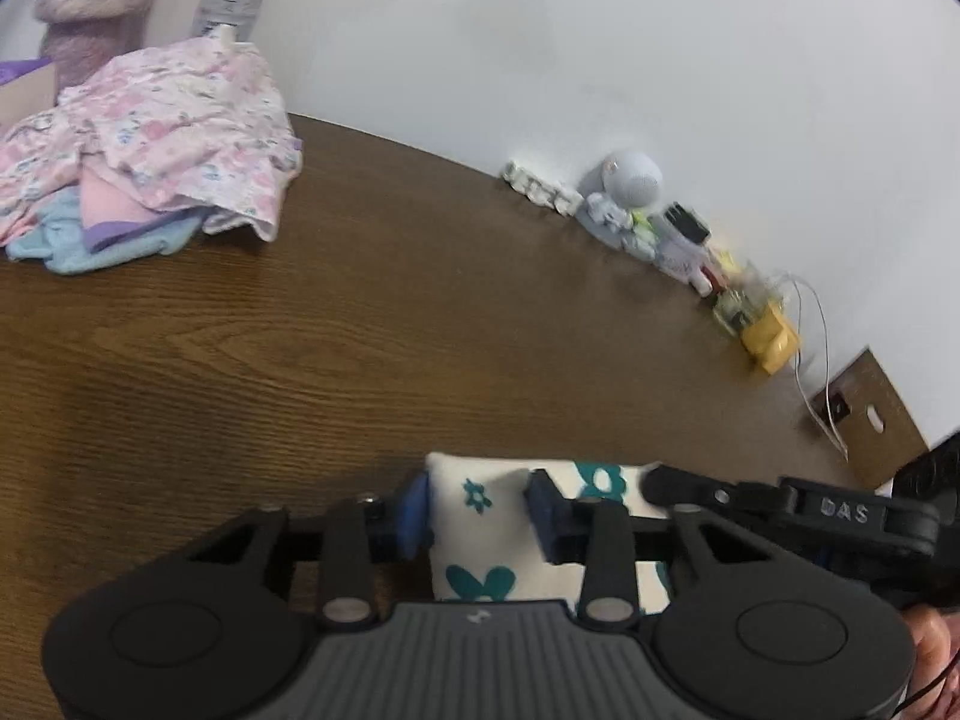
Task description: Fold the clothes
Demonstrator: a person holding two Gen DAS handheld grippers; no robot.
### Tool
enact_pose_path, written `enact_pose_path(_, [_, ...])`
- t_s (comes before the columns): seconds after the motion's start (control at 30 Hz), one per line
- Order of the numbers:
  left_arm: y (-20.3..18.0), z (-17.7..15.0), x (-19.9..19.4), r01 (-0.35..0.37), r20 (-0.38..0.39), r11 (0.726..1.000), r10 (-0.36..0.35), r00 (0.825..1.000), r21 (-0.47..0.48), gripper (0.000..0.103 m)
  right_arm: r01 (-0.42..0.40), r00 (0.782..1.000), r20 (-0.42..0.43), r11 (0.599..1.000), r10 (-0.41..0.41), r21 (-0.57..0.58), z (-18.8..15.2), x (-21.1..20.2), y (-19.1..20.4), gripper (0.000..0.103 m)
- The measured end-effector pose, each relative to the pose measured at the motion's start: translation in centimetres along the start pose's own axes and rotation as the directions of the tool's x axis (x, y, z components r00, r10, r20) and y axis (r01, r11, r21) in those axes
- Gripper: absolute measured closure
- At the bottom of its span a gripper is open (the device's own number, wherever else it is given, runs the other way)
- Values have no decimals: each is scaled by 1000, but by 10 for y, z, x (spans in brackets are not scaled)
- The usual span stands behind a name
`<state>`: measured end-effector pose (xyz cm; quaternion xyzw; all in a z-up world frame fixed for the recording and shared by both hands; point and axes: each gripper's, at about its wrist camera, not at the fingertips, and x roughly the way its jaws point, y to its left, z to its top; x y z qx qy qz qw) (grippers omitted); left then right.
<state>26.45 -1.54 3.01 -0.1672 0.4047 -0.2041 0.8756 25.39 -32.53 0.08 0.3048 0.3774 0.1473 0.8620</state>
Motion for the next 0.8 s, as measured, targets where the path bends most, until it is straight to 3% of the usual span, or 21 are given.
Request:
enact_pose_path(0.07, [1, 1, 3, -11, 4, 1000, 11, 1000, -5, 55, -10, 1000, 4, 1000, 10, 10, 1, -1, -2, 78])
enact_pose_path(0.1, [2, 1, 7, -12, -4, 1000, 12, 1000, -11, 59, -7, 1000, 1, 1000, 7, 12, 1, 1, -3, 78])
enact_pose_path(0.13, [2, 0, 9, -4, -14, 1000, 4, 1000, -15, 72, -4, 1000, -1, 1000, 4, 14, 1, 3, -4, 82])
enact_pose_path(0.2, [3, -1, 9, 8, -19, 1000, -9, 1000, -20, 75, 2, 1000, -6, 1000, -2, 17, 0, 6, -6, 84])
enact_pose_path(0.23, [2, -2, 7, 9, -11, 1000, -9, 1000, -20, 73, 5, 1000, -8, 1000, -5, 19, 0, 8, -7, 83])
enact_pose_path(0.3, [1, -4, -1, 19, 4, 1000, -19, 1000, -23, 57, 4, 1000, -5, 1000, -3, 23, 0, 7, -8, 78])
enact_pose_path(0.33, [1, -5, -5, 25, 12, 999, -25, 1000, -24, 47, 0, 1000, 8, 1000, 0, 19, 0, 2, -7, 71])
enact_pose_path(0.43, [-3, -9, -9, 30, 12, 999, -30, 999, -14, 49, -5, 1000, 22, 1000, 5, 4, -1, -6, -6, 67])
enact_pose_path(0.5, [-4, -12, -7, 39, 5, 999, -38, 999, -16, 67, -3, 1000, 1, 1000, 3, 10, -3, 0, -8, 68])
enact_pose_path(0.53, [-4, -14, -6, 36, 8, 999, -36, 999, -19, 71, -2, 1000, -10, 1000, 2, 13, -4, 3, -9, 77])
enact_pose_path(0.6, [-1, -15, -9, 43, 13, 998, -43, 999, -44, 70, -14, 1000, -10, 1000, 14, 23, -7, 5, -11, 81])
enact_pose_path(0.63, [1, -16, -13, 45, 15, 997, -44, 999, -60, 64, -21, 1000, -3, 999, 21, 27, -8, 2, -11, 81])
enact_pose_path(0.67, [2, -18, -17, 50, 20, 997, -49, 999, -67, 55, -28, 1000, 6, 999, 27, 30, -9, -1, -11, 79])
enact_pose_path(0.8, [-2, -25, -25, 60, 20, 997, -59, 998, -47, 49, -47, 999, 22, 999, 47, 6, -16, -17, -5, 72])
